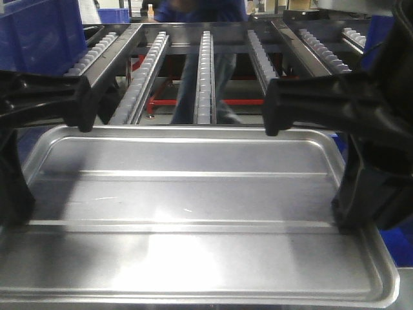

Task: Grab silver tray and place in blue box
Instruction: 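Hold the tray level in both grippers while the base drives to the blue crate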

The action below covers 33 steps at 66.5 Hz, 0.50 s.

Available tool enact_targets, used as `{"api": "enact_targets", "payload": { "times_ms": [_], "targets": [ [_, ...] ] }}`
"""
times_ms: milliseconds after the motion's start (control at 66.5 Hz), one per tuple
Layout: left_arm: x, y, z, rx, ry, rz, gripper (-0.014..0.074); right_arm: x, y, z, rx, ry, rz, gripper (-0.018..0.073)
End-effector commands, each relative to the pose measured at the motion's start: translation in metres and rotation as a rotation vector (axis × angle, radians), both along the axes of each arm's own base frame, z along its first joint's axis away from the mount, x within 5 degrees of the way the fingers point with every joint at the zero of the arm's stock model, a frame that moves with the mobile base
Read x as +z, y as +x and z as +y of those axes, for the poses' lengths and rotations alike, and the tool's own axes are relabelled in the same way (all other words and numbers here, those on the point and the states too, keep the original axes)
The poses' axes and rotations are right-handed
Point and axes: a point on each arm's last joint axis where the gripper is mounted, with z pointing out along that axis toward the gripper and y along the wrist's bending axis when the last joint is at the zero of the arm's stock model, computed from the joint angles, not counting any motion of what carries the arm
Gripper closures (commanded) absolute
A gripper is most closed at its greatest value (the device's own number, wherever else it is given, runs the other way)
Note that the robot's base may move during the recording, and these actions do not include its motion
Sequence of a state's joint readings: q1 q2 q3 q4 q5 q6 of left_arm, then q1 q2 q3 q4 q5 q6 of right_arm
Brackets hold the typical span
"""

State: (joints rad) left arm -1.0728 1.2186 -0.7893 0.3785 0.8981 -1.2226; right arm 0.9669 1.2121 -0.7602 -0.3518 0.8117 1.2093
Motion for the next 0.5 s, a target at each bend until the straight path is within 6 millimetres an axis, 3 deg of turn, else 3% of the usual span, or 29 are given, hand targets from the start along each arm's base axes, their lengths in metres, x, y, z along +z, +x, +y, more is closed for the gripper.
{"api": "enact_targets", "payload": {
  "times_ms": [0, 481],
  "targets": [
    [0.0166, 0.0028, -0.0016, -0.009, -0.067, -0.056, 0.0611, 0.0141, 0.002, 0.0019, 0.023, 0.052, -0.064, 0.0506],
    [0.0162, 0.0022, -0.0011, -0.004, -0.064, -0.048, 0.0611, 0.0139, 0.002, 0.0012, 0.02, 0.046, -0.061, 0.0506]
  ]
}}
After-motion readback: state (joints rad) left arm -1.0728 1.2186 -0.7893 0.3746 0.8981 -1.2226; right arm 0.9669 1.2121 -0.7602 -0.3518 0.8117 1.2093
